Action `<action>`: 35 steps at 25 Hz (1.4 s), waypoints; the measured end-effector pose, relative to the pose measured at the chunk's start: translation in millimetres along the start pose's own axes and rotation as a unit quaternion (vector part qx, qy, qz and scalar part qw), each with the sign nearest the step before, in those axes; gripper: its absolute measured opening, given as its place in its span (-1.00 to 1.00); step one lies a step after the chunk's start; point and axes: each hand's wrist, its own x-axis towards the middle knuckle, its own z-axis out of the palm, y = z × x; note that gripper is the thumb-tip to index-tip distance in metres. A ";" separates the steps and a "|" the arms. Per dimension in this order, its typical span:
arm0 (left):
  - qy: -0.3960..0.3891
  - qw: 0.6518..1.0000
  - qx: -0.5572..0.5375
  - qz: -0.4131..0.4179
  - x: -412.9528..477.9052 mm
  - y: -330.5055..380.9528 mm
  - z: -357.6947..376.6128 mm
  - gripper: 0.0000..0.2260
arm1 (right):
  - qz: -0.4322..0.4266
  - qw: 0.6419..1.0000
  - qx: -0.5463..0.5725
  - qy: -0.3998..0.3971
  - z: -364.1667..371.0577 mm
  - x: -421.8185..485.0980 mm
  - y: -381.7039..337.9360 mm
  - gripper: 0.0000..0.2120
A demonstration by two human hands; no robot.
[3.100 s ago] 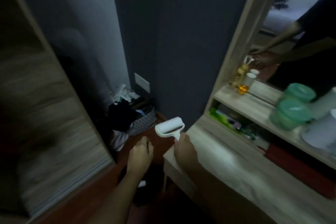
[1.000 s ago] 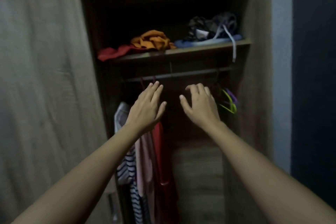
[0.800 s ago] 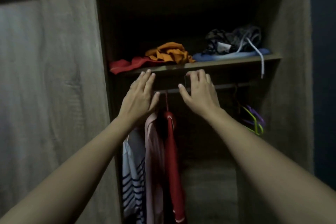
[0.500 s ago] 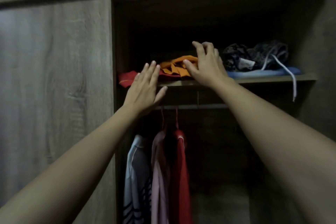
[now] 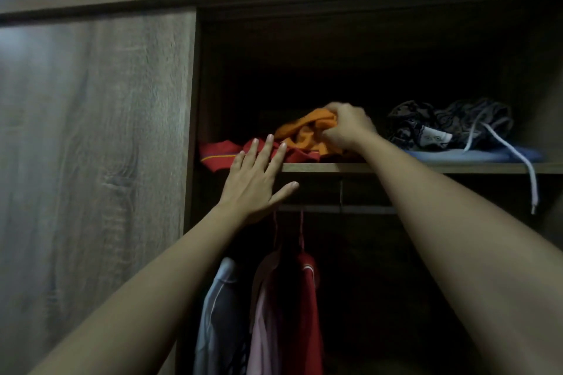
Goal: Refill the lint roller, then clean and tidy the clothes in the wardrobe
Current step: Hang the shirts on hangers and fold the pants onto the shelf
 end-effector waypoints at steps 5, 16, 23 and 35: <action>0.020 1.000 -0.002 0.003 0.3 1.5 3.6 -0.32 | -0.019 0.969 0.037 0.243 -50.1 7.6 4.2 -0.65; 0.029 0.999 -0.007 0.026 1.2 -4.9 2.3 -0.33 | -0.015 0.964 -0.094 -0.247 -58.9 -13.2 3.9 -0.13; -0.004 0.999 -0.009 0.040 2.4 -9.2 -1.4 -0.25 | -0.108 0.967 -0.128 -0.194 -59.4 -30.5 7.3 -0.72; 0.086 0.946 -0.312 -0.017 2.6 27.8 -66.1 -0.15 | -0.250 0.901 -0.308 0.175 -141.3 -75.7 -21.2 -0.69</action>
